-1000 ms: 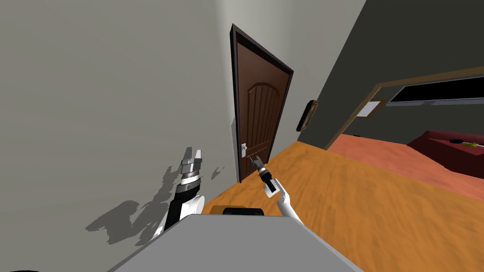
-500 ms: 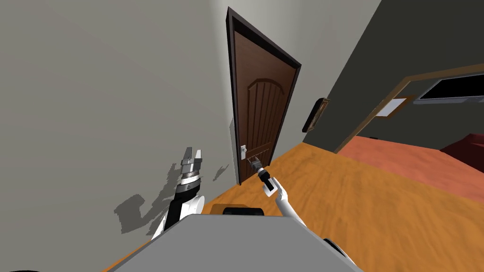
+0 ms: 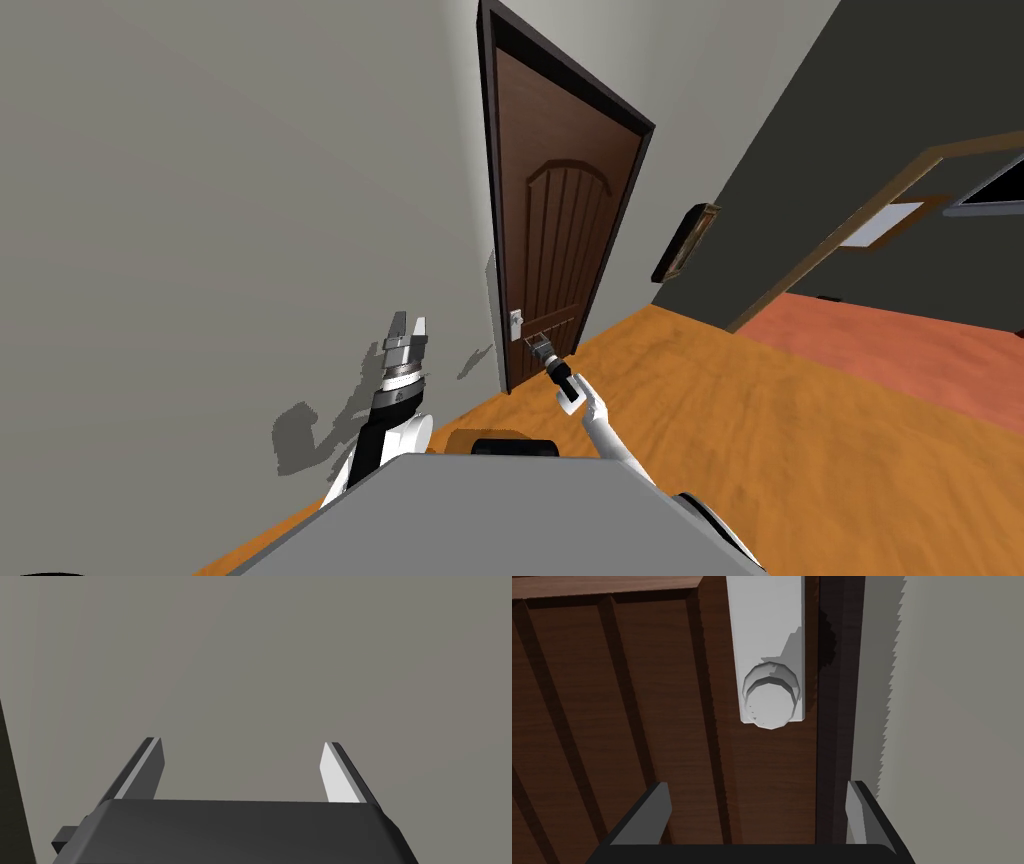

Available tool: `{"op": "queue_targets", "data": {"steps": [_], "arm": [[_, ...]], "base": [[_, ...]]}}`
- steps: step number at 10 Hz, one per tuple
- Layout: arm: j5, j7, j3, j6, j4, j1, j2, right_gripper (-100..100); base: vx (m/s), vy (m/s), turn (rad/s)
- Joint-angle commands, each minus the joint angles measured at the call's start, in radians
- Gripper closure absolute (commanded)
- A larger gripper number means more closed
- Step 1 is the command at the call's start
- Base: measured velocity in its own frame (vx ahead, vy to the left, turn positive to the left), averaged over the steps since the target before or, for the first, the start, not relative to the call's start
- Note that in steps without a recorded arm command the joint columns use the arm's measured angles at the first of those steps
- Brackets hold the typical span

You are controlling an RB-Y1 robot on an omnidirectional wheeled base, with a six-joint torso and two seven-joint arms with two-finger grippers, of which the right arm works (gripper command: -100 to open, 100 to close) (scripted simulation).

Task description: Pull the door open

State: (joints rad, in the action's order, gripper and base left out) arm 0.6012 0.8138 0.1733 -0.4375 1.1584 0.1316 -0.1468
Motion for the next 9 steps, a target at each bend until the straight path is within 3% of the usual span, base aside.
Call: {"op": "queue_targets", "data": {"steps": [1, 9], "arm": [[-0.017, 0.023, -0.042, 0.001, -0.023, 0.008, -0.006, -100], [-0.083, 0.101, -0.197, -0.007, -0.131, 0.053, -0.025, -100]], "base": [[-0.031, 0.015, 0.270], [-0.004, 0.008, 0.177]]}}
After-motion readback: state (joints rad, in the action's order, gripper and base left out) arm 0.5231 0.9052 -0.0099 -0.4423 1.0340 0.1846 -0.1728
